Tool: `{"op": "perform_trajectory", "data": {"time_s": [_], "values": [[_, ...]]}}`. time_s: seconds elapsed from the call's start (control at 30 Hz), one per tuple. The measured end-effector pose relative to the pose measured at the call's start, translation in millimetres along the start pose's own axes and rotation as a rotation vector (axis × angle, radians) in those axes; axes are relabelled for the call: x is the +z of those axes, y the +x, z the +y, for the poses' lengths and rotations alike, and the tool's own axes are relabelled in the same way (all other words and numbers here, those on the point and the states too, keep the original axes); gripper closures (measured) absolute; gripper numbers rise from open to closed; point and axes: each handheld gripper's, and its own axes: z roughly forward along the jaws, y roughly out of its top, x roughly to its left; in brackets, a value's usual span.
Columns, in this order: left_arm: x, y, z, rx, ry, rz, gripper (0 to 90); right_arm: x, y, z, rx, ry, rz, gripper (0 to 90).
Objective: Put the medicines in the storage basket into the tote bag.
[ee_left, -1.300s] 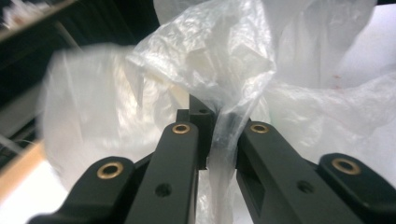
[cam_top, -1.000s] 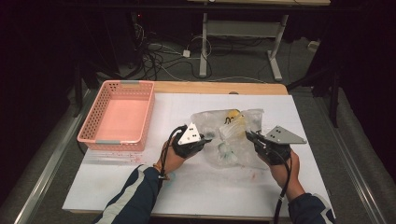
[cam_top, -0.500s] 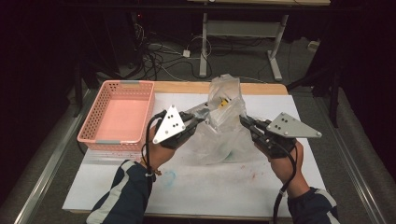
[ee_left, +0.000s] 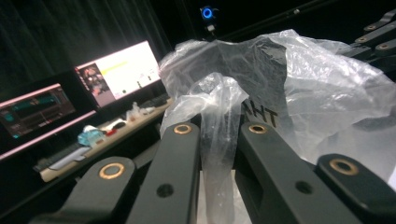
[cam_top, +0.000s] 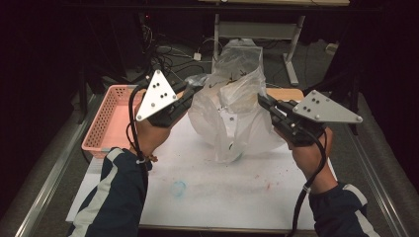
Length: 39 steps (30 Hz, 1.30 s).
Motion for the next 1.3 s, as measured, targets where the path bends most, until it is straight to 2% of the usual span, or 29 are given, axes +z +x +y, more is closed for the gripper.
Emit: {"op": "perform_trajectory", "data": {"time_s": [0.1, 0.17, 0.27, 0.43, 0.57, 0.73, 0.83, 0.93, 0.97, 1.0, 1.07, 1.1, 1.17, 1.2, 1.27, 1.3], "values": [[1.6, 7.6, 9.9, -0.001, -0.001, 0.014, 86.6, 1.5, -4.6, 11.2, -0.006, -0.018, -0.015, 90.0], [5.6, 10.4, 9.0, 0.003, 0.011, 0.019, 86.5, 5.6, -7.5, 14.6, -0.019, -0.007, -0.032, 90.0], [15.0, 12.3, -3.3, -0.01, 0.056, 0.021, 86.4, 15.2, -14.3, 9.3, -0.017, 0.022, -0.054, 90.0], [32.1, 14.3, -30.2, -0.037, 0.132, 0.029, 86.2, 30.0, -25.0, -11.9, 0.011, 0.08, -0.081, 90.0], [47.9, 17.8, -48.3, -0.06, 0.181, 0.042, 85.9, 42.0, -35.7, -30.8, 0.056, 0.122, -0.092, 90.0], [69.3, 21.7, -67.1, -0.08, 0.25, 0.056, 78.7, 56.0, -48.1, -47.3, 0.075, 0.161, -0.129, 90.0], [81.1, 22.6, -78.7, -0.091, 0.298, 0.065, 64.7, 67.2, -58.2, -58.1, 0.079, 0.196, -0.157, 90.0], [87.5, 23.0, -92.2, -0.142, 0.303, 0.114, 51.4, 78.8, -69.6, -70.0, 0.085, 0.243, -0.191, 90.0], [89.2, 25.4, -98.9, -0.178, 0.298, 0.113, 50.3, 81.0, -72.3, -72.3, 0.083, 0.254, -0.202, 90.0], [90.8, 27.4, -103.1, -0.193, 0.304, 0.11, 50.6, 84.1, -78.1, -75.7, 0.088, 0.271, -0.212, 90.0], [96.9, 32.1, -113.8, -0.195, 0.359, 0.117, 55.5, 86.8, -85.6, -78.9, 0.097, 0.295, -0.241, 90.0], [99.1, 35.0, -118.9, -0.205, 0.376, 0.107, 61.2, 87.3, -90.0, -80.1, 0.099, 0.305, -0.256, 90.0], [102.9, 40.0, -126.1, -0.188, 0.413, 0.13, 76.1, 87.9, -99.1, -81.9, 0.104, 0.324, -0.283, 90.0], [104.7, 43.1, -128.5, -0.179, 0.425, 0.141, 80.7, 88.0, -103.8, -82.8, 0.1, 0.333, -0.298, 90.0], [107.8, 48.9, -130.8, -0.15, 0.454, 0.179, 81.2, 87.4, -113.1, -84.2, 0.121, 0.343, -0.318, 90.0], [107.8, 53.5, -131.0, -0.155, 0.458, 0.196, 82.2, 87.3, -116.9, -84.9, 0.123, 0.35, -0.332, 90.0]]}}
